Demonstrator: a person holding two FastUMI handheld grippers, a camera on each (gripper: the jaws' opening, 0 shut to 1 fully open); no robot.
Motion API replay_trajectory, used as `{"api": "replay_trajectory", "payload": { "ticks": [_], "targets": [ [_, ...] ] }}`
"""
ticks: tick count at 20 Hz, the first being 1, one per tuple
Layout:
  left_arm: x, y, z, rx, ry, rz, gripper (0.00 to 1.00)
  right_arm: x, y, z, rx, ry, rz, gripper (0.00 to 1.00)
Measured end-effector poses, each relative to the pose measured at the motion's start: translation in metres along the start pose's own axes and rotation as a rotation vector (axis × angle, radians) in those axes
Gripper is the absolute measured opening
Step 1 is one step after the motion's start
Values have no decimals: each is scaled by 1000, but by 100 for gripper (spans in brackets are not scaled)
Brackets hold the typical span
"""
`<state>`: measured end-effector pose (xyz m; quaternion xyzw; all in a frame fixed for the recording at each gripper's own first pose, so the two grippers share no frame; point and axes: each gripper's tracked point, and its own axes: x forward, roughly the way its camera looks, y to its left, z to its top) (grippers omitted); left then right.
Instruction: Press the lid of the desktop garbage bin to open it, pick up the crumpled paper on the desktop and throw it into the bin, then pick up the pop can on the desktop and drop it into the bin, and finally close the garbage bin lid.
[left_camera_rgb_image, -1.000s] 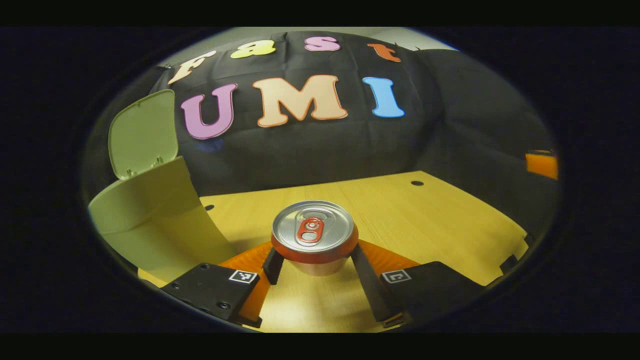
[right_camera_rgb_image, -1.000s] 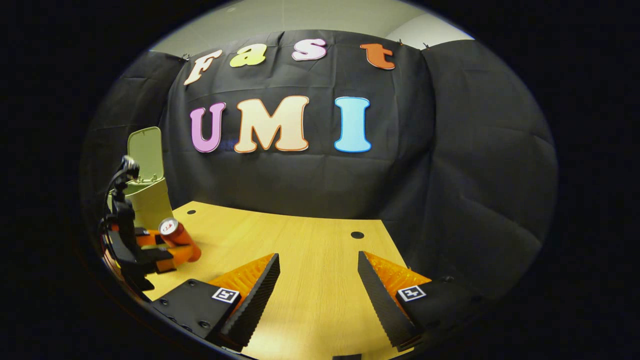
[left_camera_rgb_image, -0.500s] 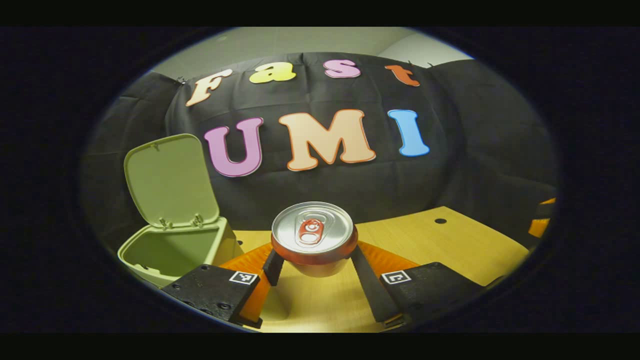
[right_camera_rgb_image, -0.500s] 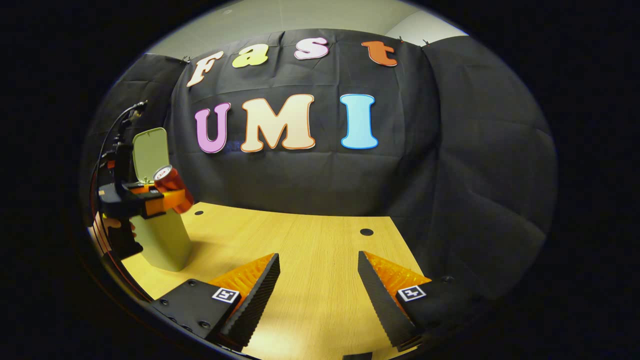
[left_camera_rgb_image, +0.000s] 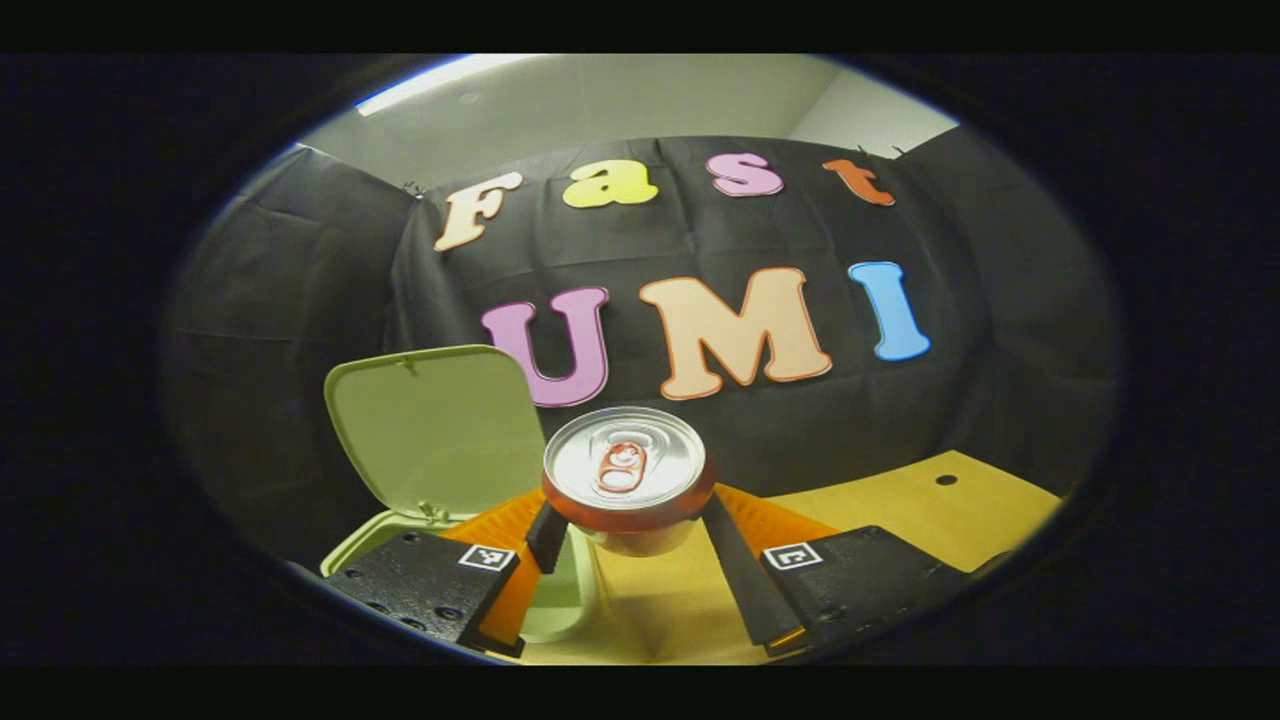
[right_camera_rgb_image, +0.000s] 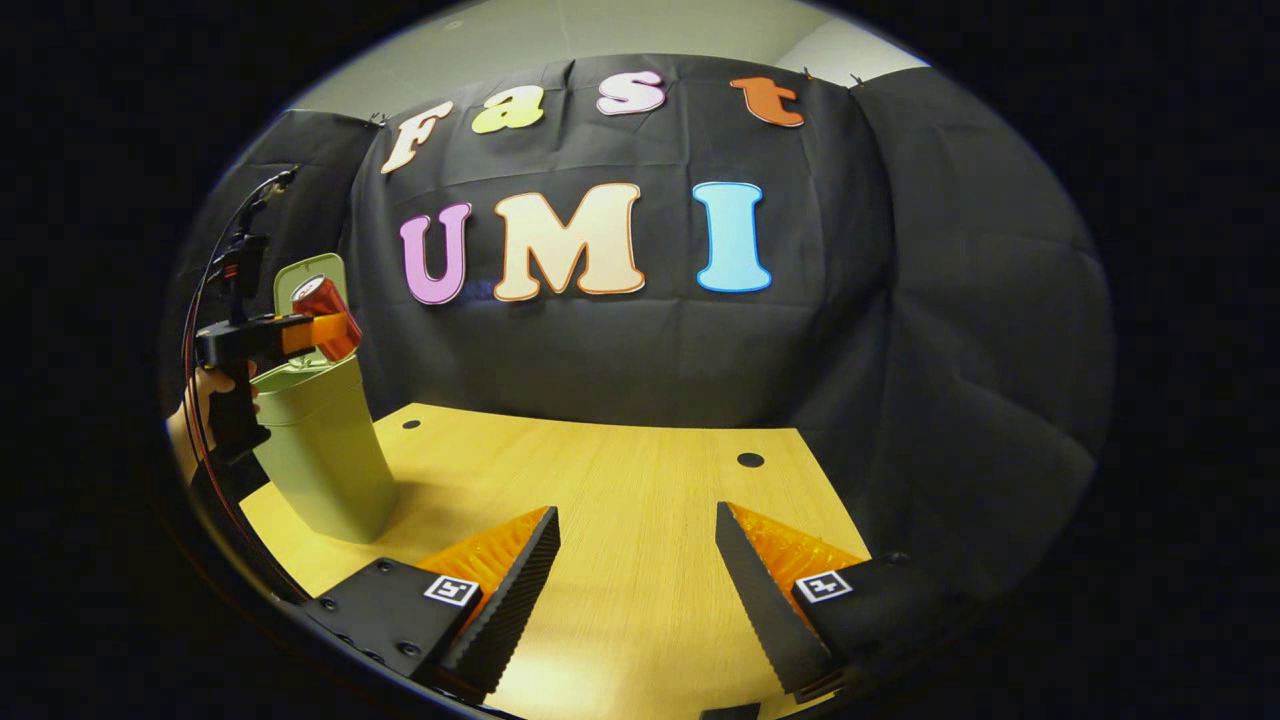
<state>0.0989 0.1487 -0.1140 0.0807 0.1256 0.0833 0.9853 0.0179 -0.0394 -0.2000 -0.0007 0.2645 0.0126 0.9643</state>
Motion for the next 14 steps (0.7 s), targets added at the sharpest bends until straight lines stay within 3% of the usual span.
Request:
{"api": "replay_trajectory", "payload": {
  "ticks": [5,10,12,14],
  "targets": [
    [-10,51,-16,-5,27,102,75,5,14,0,-14,5,31,99],
    [-20,84,-32,-15,57,156,75,12,33,2,-22,12,56,99],
    [-25,94,-24,-14,31,174,81,14,43,2,-29,13,64,99],
    [-25,105,-9,-1,-11,186,94,14,52,2,-34,11,64,99]
  ]
}}
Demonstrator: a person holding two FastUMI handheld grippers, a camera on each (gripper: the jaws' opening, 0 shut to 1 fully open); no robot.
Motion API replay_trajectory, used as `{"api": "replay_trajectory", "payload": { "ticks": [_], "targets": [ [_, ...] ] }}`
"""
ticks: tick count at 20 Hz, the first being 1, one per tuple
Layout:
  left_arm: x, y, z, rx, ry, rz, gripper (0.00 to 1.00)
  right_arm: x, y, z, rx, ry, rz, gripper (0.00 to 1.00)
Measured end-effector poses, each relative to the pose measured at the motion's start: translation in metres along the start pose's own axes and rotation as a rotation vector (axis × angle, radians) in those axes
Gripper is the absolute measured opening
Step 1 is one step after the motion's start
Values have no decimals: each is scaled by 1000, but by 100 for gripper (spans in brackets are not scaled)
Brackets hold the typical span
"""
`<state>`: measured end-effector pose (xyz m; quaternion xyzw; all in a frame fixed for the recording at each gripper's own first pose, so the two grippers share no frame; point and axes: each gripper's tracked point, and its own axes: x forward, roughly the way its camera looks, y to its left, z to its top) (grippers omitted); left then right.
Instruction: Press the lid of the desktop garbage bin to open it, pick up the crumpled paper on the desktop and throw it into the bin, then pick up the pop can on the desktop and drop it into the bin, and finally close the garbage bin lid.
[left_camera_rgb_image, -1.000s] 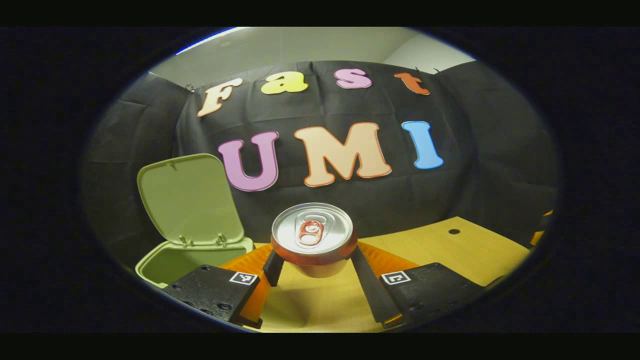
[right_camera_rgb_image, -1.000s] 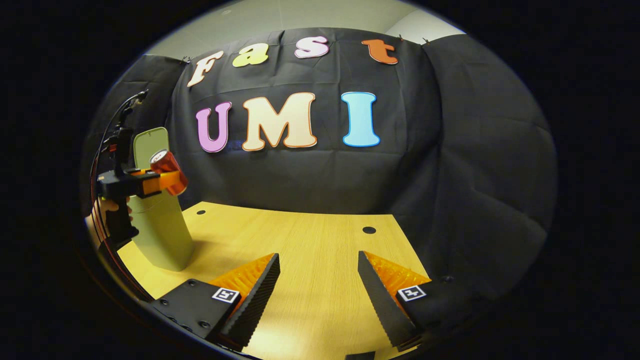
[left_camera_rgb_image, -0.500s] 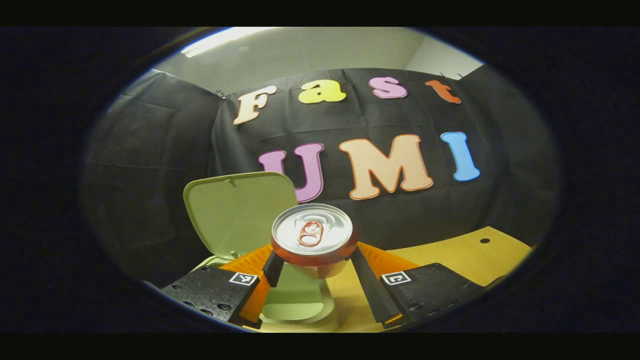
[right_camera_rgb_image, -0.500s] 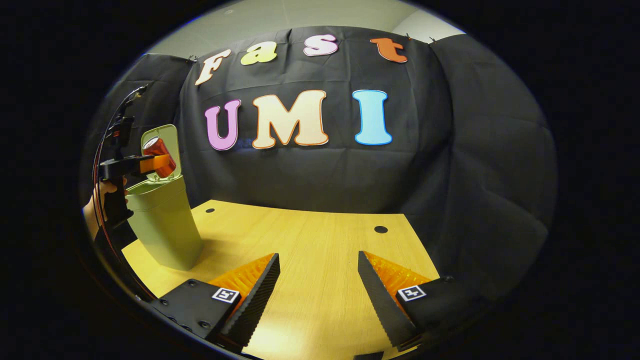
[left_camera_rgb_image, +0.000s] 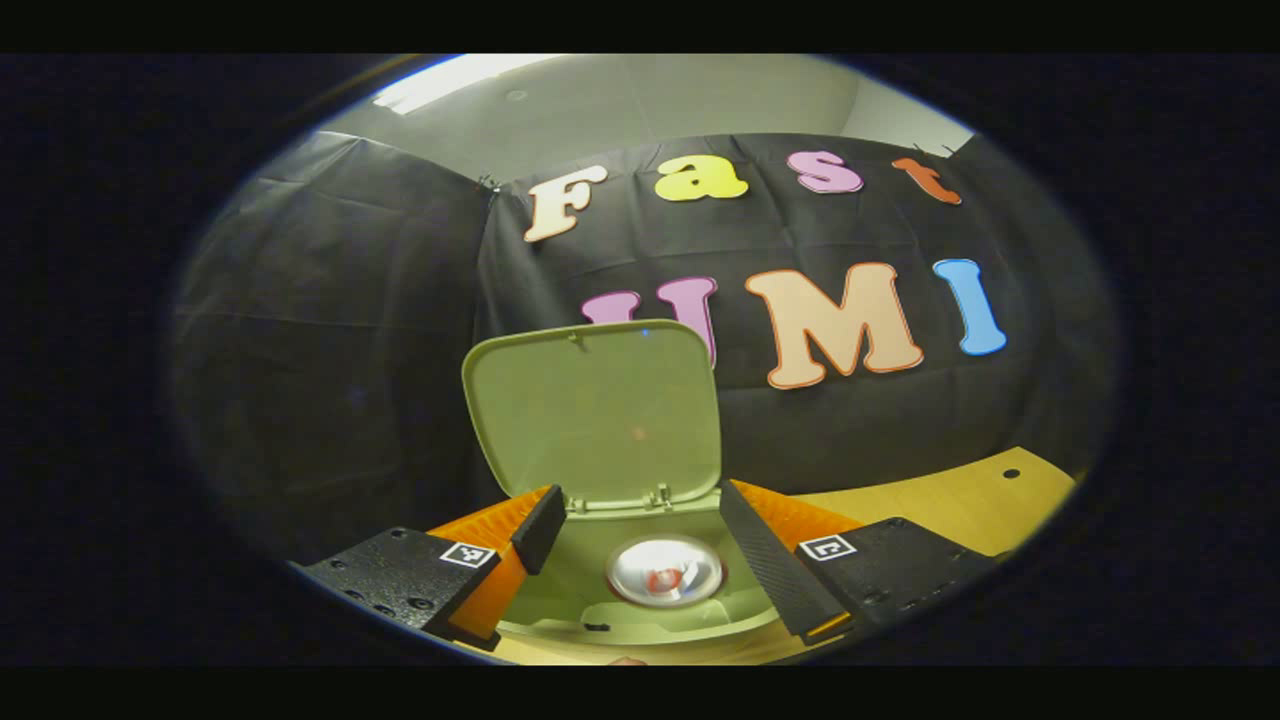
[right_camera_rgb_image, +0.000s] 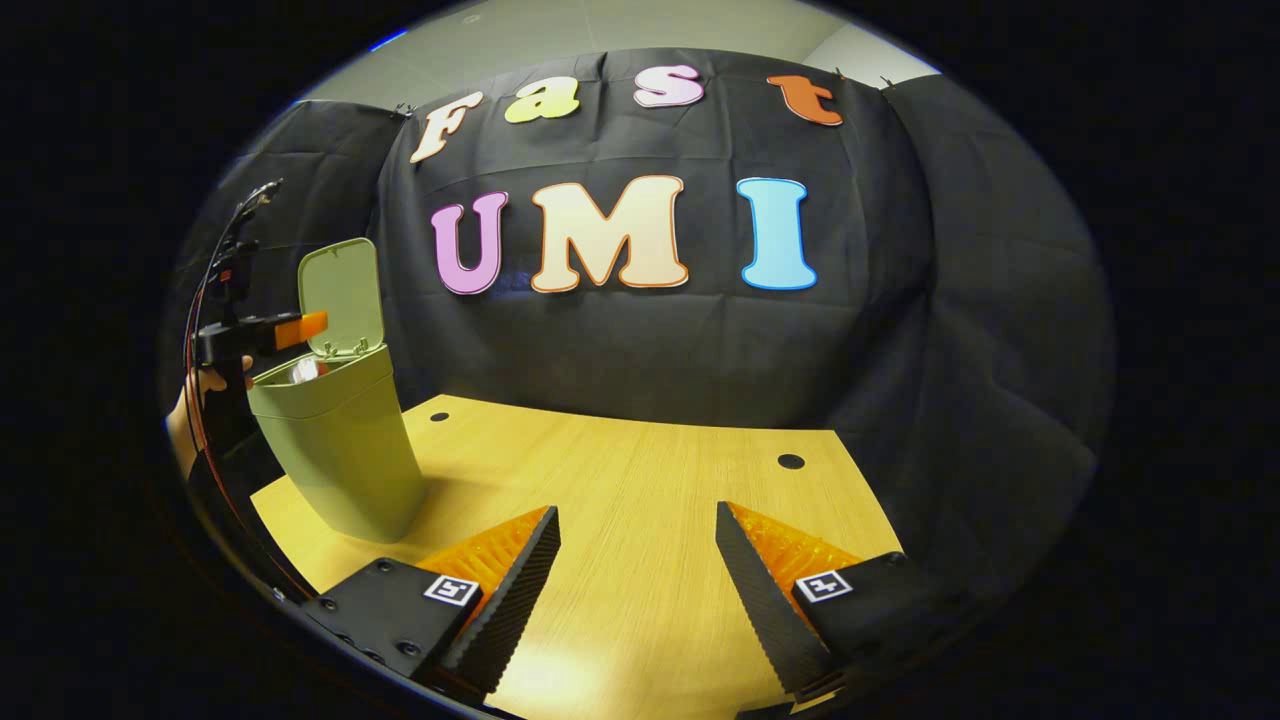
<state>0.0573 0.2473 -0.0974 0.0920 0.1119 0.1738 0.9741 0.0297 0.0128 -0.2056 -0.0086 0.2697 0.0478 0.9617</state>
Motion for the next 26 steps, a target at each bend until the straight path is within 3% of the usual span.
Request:
{"api": "replay_trajectory", "payload": {
  "ticks": [2,3,8,9,10,11,12,13,14,16,17,21,22,26],
  "targets": [
    [2,9,16,-12,-30,-10,99,1,10,0,9,-2,-6,99],
    [3,13,26,-25,-47,-13,93,1,15,-1,16,-4,-13,99],
    [24,37,83,-88,-134,-56,93,0,42,-5,60,-21,-47,98],
    [31,40,93,-99,-140,-66,99,-1,46,-8,60,-19,-53,99],
    [40,42,103,-114,-151,-78,86,-1,49,-10,55,-18,-62,99],
    [47,44,111,-124,-158,-90,99,0,51,-11,52,-16,-71,99],
    [56,47,120,-123,-162,-95,92,1,52,-10,57,-14,-76,99],
    [66,51,126,-117,-164,-94,92,2,54,-11,64,-13,-82,99],
    [76,54,131,-108,-165,-94,99,2,53,-11,71,-14,-90,99],
    [93,53,132,-98,-138,-108,99,2,50,-12,86,-13,-104,99],
    [101,52,129,-101,-110,-117,92,1,50,-13,93,-10,-109,99],
    [121,50,108,-159,12,-145,93,-5,41,-24,115,6,-135,99],
    [121,51,104,-153,26,-143,99,-7,39,-26,116,11,-140,99],
    [105,45,102,-103,29,-159,97,-12,33,-32,117,23,-135,99]
  ]
}}
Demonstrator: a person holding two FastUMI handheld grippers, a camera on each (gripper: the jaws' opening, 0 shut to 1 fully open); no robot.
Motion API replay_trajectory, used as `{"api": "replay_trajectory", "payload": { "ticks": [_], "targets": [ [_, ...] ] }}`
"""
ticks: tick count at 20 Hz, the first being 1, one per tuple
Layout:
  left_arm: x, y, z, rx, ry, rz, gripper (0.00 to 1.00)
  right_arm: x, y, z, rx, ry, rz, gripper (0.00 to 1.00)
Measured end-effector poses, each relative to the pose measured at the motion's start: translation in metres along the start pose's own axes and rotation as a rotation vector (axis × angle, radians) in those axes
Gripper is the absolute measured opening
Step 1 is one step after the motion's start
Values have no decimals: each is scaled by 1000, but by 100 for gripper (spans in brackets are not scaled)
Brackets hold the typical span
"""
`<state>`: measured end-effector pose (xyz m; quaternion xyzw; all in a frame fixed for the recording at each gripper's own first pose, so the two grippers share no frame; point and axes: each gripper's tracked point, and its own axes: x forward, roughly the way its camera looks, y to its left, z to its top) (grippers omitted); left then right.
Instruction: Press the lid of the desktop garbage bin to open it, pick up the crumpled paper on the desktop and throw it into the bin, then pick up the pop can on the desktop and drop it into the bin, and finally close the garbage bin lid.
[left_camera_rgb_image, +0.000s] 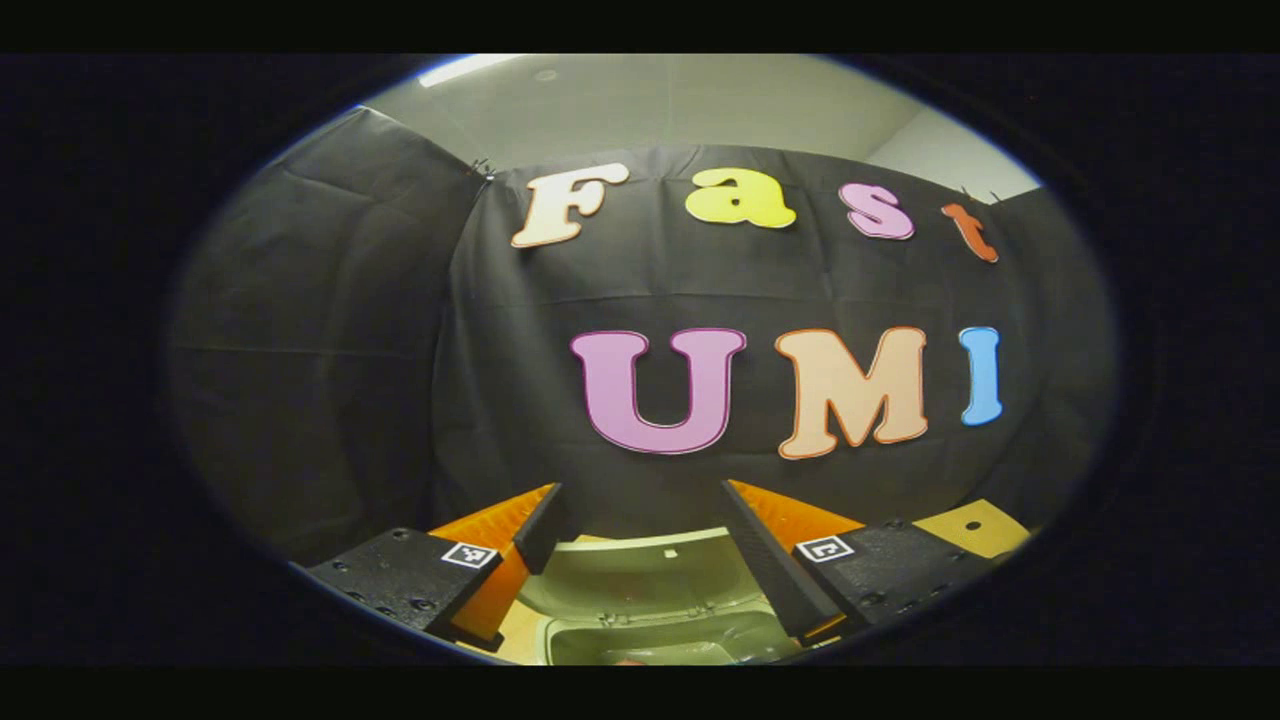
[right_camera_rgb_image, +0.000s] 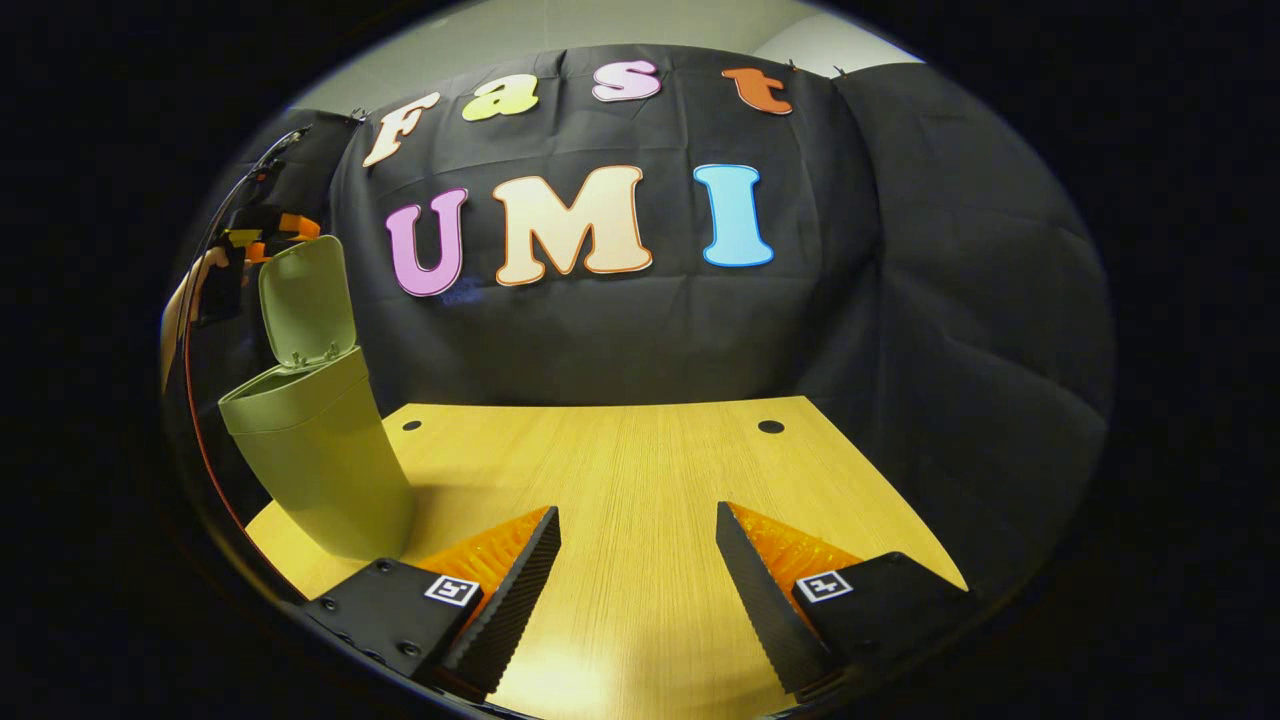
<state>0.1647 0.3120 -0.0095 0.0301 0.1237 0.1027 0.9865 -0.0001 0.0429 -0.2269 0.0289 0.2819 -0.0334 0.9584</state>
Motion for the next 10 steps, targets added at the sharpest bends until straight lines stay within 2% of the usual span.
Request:
{"api": "replay_trajectory", "payload": {
  "ticks": [4,10],
  "targets": [
    [-25,-8,-8,-7,18,-5,92,-2,4,4,-13,-10,37,98],
    [-60,-24,-30,-10,49,-19,94,-6,11,5,-58,-7,108,98]
  ]
}}
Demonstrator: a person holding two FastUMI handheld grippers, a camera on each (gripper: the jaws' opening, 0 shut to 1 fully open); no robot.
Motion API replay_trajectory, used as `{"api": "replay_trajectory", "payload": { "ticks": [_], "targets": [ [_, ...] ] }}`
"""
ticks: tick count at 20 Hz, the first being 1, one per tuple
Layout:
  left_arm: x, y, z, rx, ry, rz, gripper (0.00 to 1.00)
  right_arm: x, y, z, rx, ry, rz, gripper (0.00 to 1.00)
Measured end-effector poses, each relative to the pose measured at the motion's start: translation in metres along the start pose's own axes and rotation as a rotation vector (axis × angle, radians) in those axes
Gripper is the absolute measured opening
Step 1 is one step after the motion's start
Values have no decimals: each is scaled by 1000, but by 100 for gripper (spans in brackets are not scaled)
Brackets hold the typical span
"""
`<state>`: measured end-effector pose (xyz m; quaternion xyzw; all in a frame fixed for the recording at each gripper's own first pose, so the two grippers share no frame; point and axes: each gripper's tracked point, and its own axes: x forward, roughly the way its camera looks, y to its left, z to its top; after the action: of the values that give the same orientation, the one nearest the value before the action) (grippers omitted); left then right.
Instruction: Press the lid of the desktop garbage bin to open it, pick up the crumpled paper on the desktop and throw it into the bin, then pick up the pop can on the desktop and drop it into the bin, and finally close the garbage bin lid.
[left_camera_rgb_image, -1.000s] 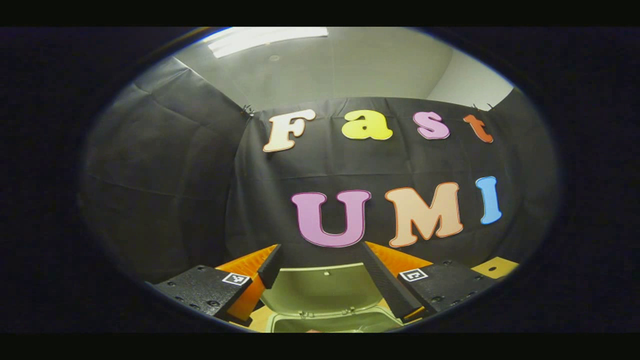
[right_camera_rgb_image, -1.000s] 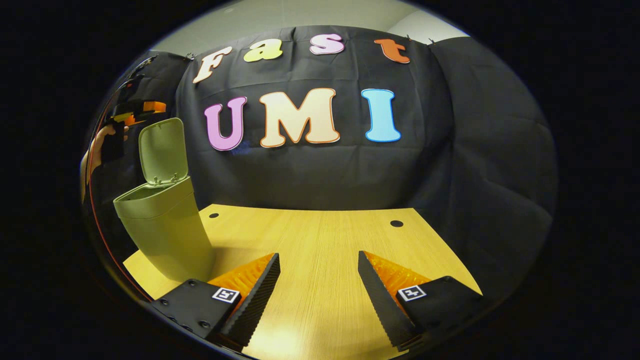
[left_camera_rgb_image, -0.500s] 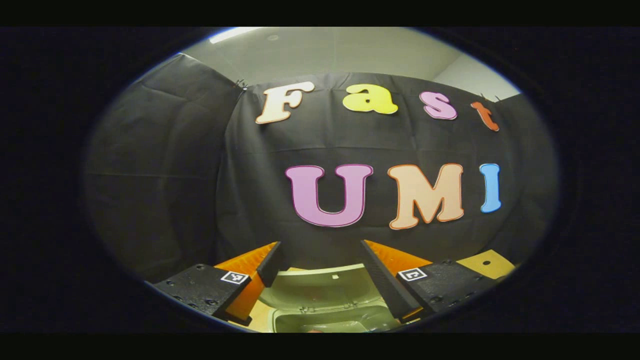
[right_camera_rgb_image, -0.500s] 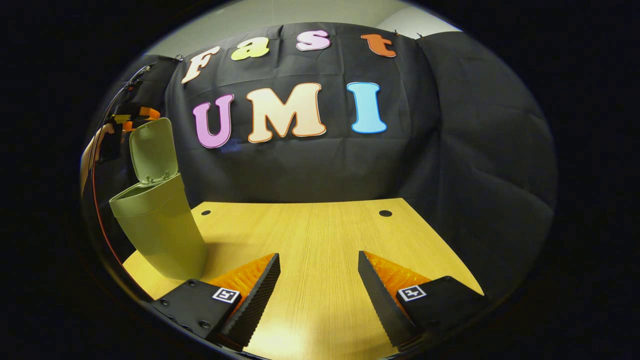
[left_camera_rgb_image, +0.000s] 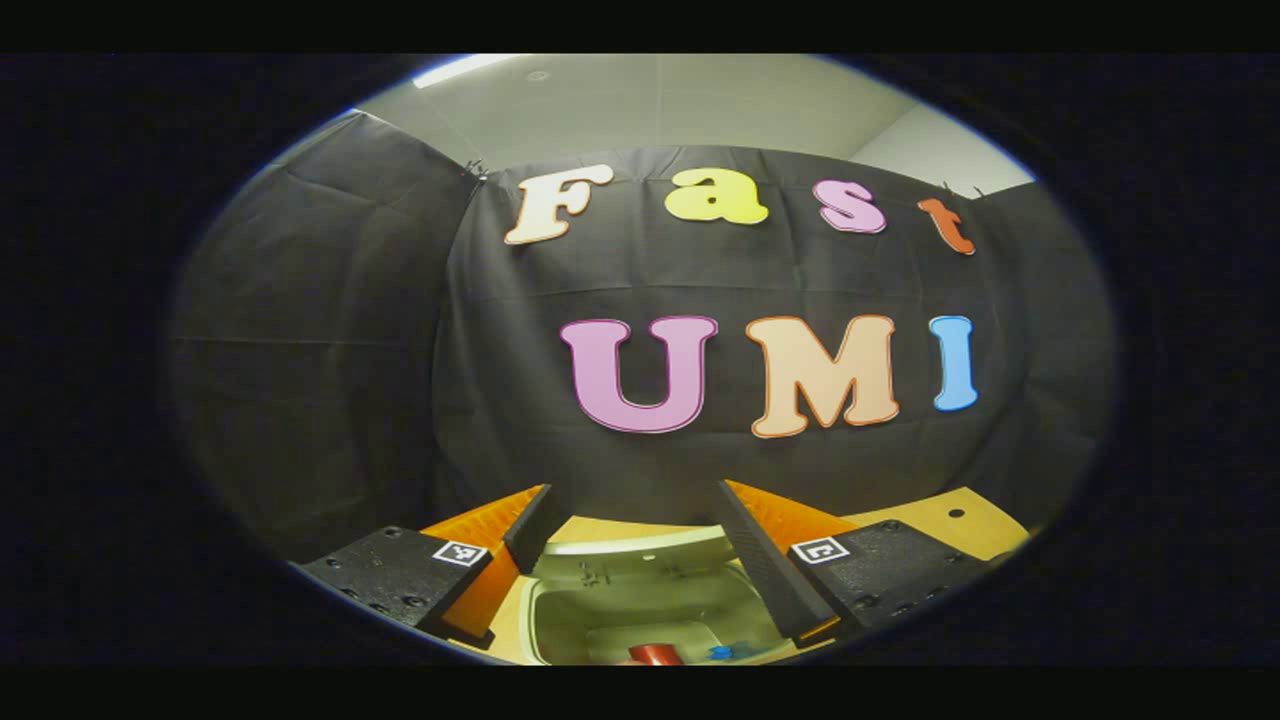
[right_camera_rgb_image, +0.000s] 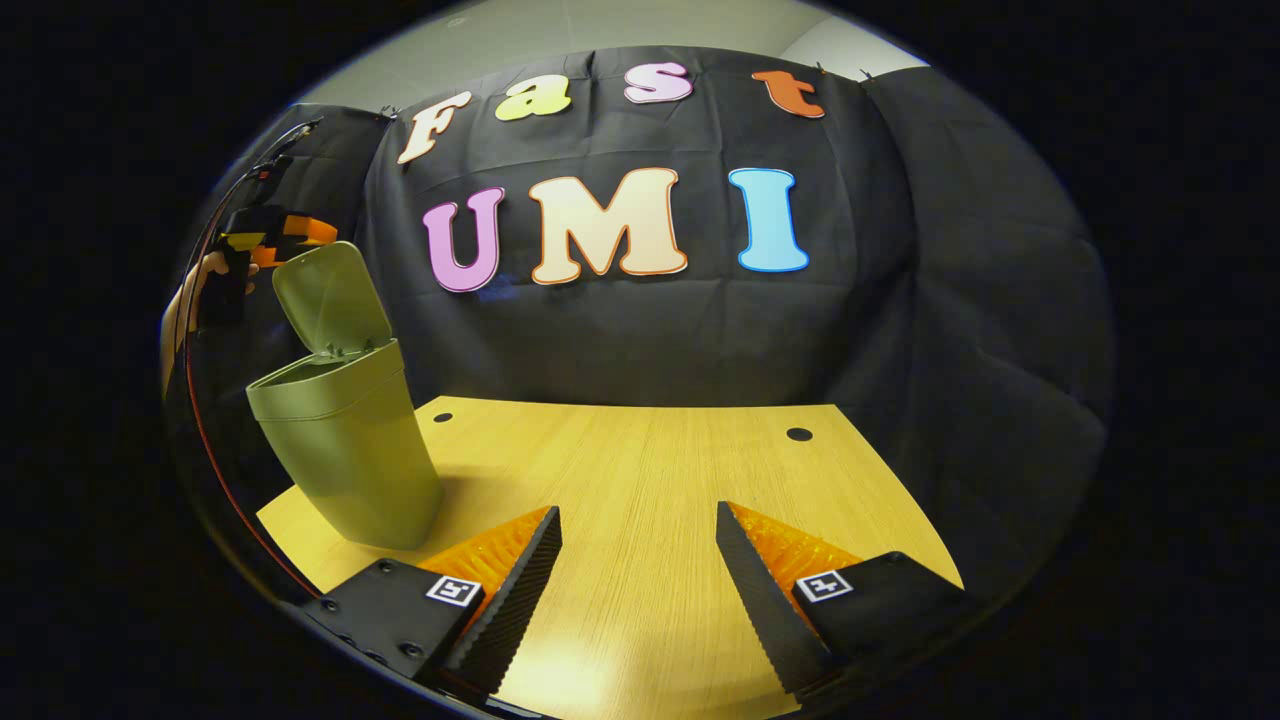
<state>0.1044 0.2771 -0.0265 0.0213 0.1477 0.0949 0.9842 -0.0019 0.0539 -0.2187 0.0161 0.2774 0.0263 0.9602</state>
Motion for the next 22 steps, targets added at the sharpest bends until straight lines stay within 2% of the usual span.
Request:
{"api": "replay_trajectory", "payload": {
  "ticks": [11,20,22],
  "targets": [
    [-40,-32,-81,-12,120,-18,94,-7,-2,4,-42,0,71,98],
    [-48,-40,-145,-22,236,10,95,-10,5,20,-91,-8,105,98],
    [-50,-40,-145,-19,212,14,96,-10,7,23,-94,-14,114,98]
  ]
}}
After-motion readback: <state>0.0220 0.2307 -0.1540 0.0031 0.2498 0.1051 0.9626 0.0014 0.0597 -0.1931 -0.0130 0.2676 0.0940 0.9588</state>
